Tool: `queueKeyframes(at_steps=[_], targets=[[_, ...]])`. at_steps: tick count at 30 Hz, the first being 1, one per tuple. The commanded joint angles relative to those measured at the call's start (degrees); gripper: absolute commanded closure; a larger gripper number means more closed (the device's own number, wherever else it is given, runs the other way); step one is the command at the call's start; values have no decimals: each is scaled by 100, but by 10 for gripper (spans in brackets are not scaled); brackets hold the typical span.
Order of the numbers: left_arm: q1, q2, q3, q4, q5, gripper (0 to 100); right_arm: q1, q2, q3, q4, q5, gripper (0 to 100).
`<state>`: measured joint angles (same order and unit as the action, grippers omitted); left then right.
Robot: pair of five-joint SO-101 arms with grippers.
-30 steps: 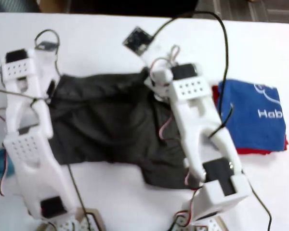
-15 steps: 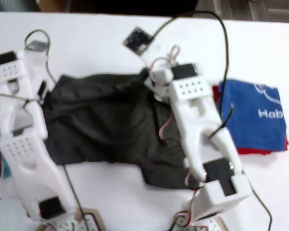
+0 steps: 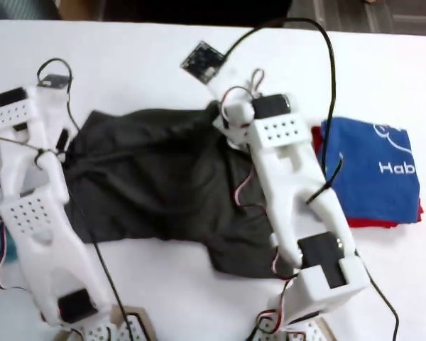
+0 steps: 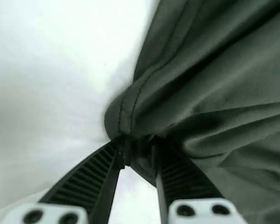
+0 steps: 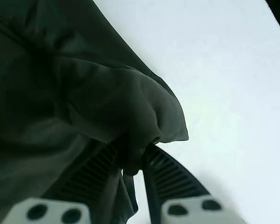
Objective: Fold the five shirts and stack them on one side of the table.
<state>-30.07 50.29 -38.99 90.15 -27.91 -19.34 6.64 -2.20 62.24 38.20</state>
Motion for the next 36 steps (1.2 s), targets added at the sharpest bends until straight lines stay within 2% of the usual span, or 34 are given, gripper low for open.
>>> queueKeyframes(at_steps=[1, 2, 5, 10, 12, 19, 26, 31, 36], targets=[[-44, 18, -48, -44, -18, 951, -40, -356, -237, 31, 0, 977], [-44, 9, -145, 0, -9, 983, -40, -347, -237, 31, 0, 977], [-44, 18, -681, 281, 132, 976, -40, -347, -237, 31, -9, 977], [123, 9, -2141, 1248, 193, 975, -40, -347, -237, 31, -9, 977], [132, -26, -2510, 1240, 202, 975, -40, -347, -237, 31, -9, 977], [44, -677, -2545, 1231, 202, 975, 66, -409, -290, -4, -9, 977], [-264, -1908, -2545, 1231, 396, 975, 637, -866, -1451, 13, -316, 977], [-264, -2875, -2536, 1231, 800, 975, 593, -1218, -2215, 180, -299, 978], [70, -3868, -2536, 1231, 1116, 975, 189, -1543, -2673, 629, -290, 978]])
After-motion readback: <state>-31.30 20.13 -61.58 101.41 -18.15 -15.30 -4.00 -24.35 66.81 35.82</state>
